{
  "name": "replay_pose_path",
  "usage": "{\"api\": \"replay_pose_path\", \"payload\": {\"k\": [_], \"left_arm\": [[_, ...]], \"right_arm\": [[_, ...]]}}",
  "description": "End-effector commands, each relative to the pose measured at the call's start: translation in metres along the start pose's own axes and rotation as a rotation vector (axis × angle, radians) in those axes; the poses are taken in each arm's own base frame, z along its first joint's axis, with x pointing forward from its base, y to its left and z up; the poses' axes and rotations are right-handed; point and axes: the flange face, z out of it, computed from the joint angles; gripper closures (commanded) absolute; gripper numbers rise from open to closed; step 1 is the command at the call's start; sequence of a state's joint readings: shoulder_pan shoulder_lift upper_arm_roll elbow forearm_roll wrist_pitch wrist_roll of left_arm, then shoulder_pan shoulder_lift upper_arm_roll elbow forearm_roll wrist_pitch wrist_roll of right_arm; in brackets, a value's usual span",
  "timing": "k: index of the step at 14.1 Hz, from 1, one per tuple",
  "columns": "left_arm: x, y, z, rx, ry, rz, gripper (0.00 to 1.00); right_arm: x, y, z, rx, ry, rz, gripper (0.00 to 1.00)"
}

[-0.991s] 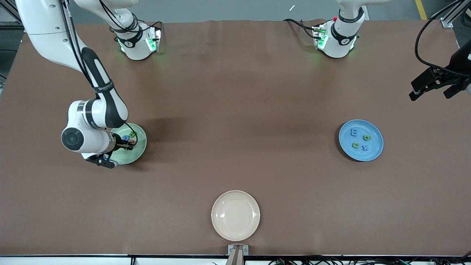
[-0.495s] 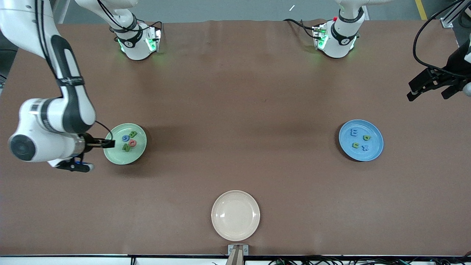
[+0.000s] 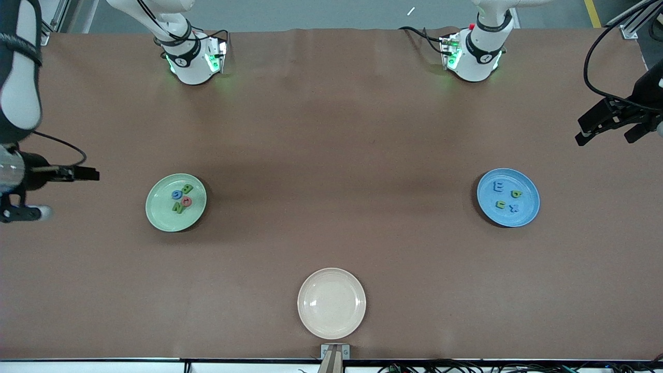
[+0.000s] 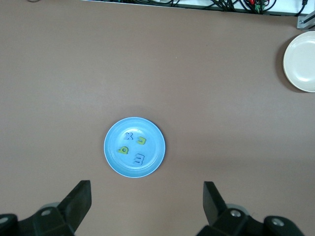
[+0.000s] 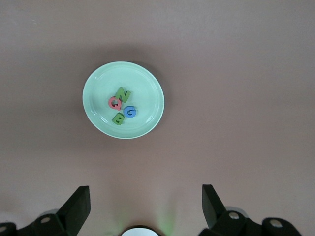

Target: Sort upper and lower case letters into plates

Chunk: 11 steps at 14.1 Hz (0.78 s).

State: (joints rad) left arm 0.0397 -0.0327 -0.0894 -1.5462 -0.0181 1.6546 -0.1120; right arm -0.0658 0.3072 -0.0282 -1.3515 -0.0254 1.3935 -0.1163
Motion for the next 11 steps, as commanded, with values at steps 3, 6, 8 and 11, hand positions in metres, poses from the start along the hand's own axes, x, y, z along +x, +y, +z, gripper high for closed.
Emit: {"api": "replay_pose_path", "payload": {"k": [3, 6, 8, 11], "left_arm": [[0.002, 0.002, -0.005, -0.006, 0.001, 0.005, 0.0], [0.002, 0.003, -0.005, -0.006, 0.001, 0.008, 0.0], [0.002, 0.005, -0.005, -0.007, 0.001, 0.012, 0.0], [0.002, 0.005, -0.005, -0.007, 0.001, 0.012, 0.0]], "right_arm": [[-0.006, 0.0, -0.01, -0.005, 0.021, -0.045, 0.0], [-0.006, 0.006, -0.009, -0.012, 0.018, -0.036, 0.0], [-0.007, 0.012, -0.01, -0.013, 0.021, -0.028, 0.0], [-0.005, 0.0, -0.011, -0.012, 0.023, -0.039, 0.0]]}}
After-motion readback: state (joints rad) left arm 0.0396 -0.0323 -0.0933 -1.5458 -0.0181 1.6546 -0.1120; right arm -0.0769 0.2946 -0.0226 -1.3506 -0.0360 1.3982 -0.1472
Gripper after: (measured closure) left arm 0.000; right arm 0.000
